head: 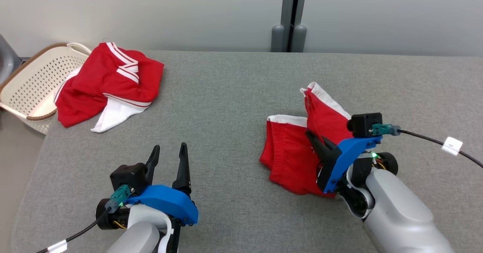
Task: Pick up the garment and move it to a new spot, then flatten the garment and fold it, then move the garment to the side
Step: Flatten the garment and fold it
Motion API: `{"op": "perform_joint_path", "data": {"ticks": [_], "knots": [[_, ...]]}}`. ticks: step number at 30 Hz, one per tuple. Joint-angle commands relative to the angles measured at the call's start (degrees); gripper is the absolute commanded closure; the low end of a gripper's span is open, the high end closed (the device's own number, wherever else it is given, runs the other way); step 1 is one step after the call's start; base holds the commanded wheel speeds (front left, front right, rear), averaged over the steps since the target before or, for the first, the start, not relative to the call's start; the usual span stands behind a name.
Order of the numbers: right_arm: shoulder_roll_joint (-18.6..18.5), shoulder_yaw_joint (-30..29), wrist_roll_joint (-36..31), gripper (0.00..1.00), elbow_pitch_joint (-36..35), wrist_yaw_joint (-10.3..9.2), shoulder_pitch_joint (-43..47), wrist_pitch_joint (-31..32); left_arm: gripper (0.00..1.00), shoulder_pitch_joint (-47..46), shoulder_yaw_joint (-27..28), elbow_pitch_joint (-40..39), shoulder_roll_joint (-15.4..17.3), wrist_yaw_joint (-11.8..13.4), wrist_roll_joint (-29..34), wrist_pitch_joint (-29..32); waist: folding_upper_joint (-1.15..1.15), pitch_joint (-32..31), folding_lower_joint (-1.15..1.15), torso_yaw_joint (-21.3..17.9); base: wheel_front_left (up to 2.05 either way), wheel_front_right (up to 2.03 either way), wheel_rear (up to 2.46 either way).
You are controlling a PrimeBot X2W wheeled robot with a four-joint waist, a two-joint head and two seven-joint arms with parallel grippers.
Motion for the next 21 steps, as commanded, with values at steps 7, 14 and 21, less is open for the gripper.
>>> {"op": "perform_joint_path", "data": {"ticks": [7, 14, 21], "knots": [[2.2, 2.2, -1.2, 1.00, 3.3, 0.03, -0.3, 1.0, 0.00, 0.1, 0.0, 0.6, -0.5, -0.7, 0.3, -0.3, 0.00, 0.6, 0.00, 2.4, 0.00, 0.00, 0.00], [3.1, 4.6, -0.7, 0.27, 5.3, 0.03, 0.1, 0.5, 0.00, 1.1, 0.3, 1.3, -0.8, -0.9, 0.2, -0.5, 0.00, -0.1, 0.00, 2.8, 0.00, 0.00, 0.00], [3.5, 7.6, 2.0, 0.00, 1.8, 0.03, 2.0, -2.2, 0.00, 2.2, -0.1, 1.3, -1.1, -1.4, -0.4, -0.4, 0.00, -1.9, 0.00, 0.9, 0.00, 0.00, 0.00]]}}
